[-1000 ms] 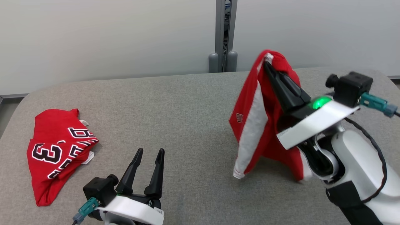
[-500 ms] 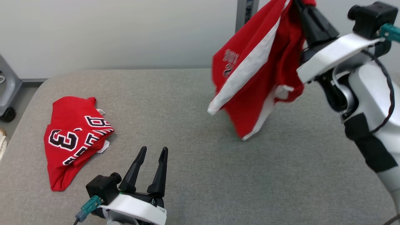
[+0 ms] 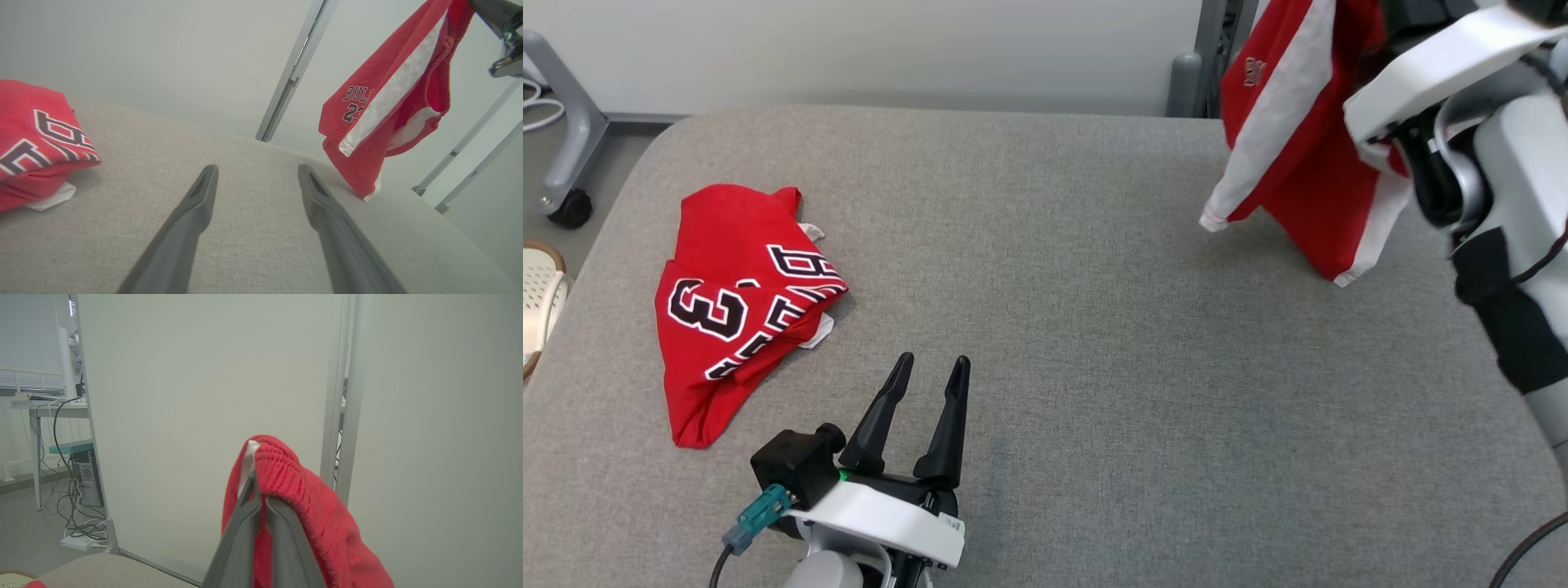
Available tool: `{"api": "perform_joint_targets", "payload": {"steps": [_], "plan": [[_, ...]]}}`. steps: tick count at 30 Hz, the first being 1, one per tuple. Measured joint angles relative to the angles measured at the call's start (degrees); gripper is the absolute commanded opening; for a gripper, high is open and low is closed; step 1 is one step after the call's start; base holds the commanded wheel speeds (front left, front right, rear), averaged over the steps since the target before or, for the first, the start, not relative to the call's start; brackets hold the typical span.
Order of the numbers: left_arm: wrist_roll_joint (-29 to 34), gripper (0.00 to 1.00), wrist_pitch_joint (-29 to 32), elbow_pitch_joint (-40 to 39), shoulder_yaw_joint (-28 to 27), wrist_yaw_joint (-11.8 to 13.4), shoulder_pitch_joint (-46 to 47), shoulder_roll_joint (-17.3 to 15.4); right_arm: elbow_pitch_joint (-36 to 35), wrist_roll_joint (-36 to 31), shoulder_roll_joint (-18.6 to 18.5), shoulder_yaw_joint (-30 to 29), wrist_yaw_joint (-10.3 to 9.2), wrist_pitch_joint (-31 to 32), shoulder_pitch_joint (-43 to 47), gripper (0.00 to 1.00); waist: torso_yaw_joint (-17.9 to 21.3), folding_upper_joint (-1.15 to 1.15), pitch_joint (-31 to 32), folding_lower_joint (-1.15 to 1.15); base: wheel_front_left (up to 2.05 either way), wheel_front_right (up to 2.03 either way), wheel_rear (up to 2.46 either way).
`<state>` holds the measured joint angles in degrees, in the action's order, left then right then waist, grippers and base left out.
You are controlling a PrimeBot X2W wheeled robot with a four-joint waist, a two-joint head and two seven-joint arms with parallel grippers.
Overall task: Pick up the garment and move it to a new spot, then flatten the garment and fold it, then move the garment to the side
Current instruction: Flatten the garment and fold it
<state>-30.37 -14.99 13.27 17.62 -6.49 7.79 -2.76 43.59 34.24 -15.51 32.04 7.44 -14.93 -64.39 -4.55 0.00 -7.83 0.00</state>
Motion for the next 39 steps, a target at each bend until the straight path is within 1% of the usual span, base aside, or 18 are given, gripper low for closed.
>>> {"api": "perform_joint_targets", "payload": {"steps": [3, 9, 12, 15, 19, 20, 21, 29, 34, 39], "plan": [[0.01, 1.00, 0.00, 0.09, -0.03, 0.00, 0.38, -0.01, -1.47, 0.24, 1.55, -0.53, 0.00, -0.07, 2.68, 0.00, -0.22, 0.00, -1.28, 0.00, 0.00, 0.00, 0.00], [0.01, 1.00, 0.00, 0.49, -0.44, -0.02, 0.59, 0.00, -3.47, 4.30, 3.20, -0.57, 0.00, -0.05, 9.26, 0.00, 0.86, 0.00, -1.36, 0.00, 0.00, 0.00, 0.00], [0.01, 1.00, -0.01, 0.54, -0.94, -0.01, 0.59, -0.02, -3.53, 7.22, 3.93, 1.22, 0.00, -0.07, 13.51, 0.00, 1.88, 0.00, -0.87, 0.00, 0.00, 0.00, 0.00], [0.02, 1.00, 0.00, 0.62, -1.00, -0.02, 0.55, 0.01, -3.68, 11.33, 3.81, 3.92, 0.00, 0.37, 17.61, 0.00, 3.06, 0.00, -0.32, 0.00, 0.00, 0.00, 0.00], [0.02, 1.00, 0.00, 0.53, -1.22, -0.01, 0.34, -0.01, -4.10, 15.11, 1.41, 5.76, 0.00, 2.24, 22.15, 0.00, 4.69, 0.00, 0.32, 0.00, 0.00, 0.00, 0.00], [0.05, 1.00, 0.00, 0.51, -1.27, -0.01, 0.24, 0.00, -3.91, 15.85, -0.10, 5.97, 0.00, 2.96, 23.91, 0.00, 5.53, 0.00, 0.51, 0.00, 0.00, 0.00, 0.00], [0.11, 1.00, 0.00, 0.51, -1.36, -0.01, 0.18, 0.00, -3.77, 16.35, -0.63, 5.97, 0.00, 3.34, 24.68, 0.00, 5.93, 0.00, 0.58, 0.00, 0.00, 0.00, 0.00], [0.13, 1.00, 0.00, 0.60, -1.46, -0.02, -0.02, 0.01, -4.06, 17.90, -3.82, 5.23, 0.00, 5.59, 27.81, 0.00, 7.68, 0.00, 1.12, 0.00, 0.00, 0.00, 0.00], [0.24, 1.00, 0.00, 0.97, -1.87, -0.07, -0.58, 0.00, -8.87, 18.44, -6.10, 6.31, 0.00, 8.93, 30.10, 0.00, 8.30, 0.00, 2.29, 0.00, 0.00, 0.00, 0.00], [0.29, 1.00, 0.00, 1.00, -1.96, -0.08, -1.38, 0.00, -16.13, 19.74, -10.05, 6.17, 0.00, 13.11, 33.53, 0.00, 8.72, 0.00, 3.78, 0.00, 0.00, 0.00, 0.00]]}}
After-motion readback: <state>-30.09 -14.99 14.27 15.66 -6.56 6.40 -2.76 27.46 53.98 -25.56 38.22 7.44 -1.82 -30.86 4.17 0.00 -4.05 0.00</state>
